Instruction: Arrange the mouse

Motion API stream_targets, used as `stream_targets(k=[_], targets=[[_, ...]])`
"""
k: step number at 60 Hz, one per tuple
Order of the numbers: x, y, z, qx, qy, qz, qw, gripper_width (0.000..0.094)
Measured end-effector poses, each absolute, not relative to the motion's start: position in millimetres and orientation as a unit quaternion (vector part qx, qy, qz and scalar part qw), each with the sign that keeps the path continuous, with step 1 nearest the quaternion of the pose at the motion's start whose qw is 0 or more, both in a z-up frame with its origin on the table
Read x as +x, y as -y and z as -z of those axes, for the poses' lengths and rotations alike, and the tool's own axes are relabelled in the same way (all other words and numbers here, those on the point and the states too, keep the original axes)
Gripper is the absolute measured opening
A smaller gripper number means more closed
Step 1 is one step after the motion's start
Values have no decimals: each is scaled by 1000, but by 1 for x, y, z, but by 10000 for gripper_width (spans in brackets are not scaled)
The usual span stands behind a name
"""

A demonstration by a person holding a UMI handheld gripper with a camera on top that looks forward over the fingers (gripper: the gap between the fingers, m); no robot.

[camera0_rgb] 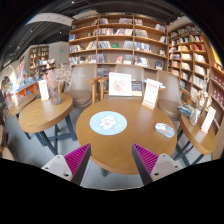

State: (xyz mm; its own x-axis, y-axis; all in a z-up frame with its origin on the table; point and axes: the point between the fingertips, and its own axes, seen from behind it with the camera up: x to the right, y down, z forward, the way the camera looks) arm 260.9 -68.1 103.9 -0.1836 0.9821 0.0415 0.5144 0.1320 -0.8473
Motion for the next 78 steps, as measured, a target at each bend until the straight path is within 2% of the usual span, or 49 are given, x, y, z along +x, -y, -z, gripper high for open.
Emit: stream_targets(k=[13, 23, 51, 64, 78], targets=[[257, 56, -104, -556, 675, -355, 330, 850], [243, 21, -98, -565, 667, -345, 343, 850], [194, -132, -79, -609, 618, -291, 402, 851], [174, -177, -71, -621, 603, -294, 405, 852], [138, -199, -41, -628, 597, -302, 397, 852]])
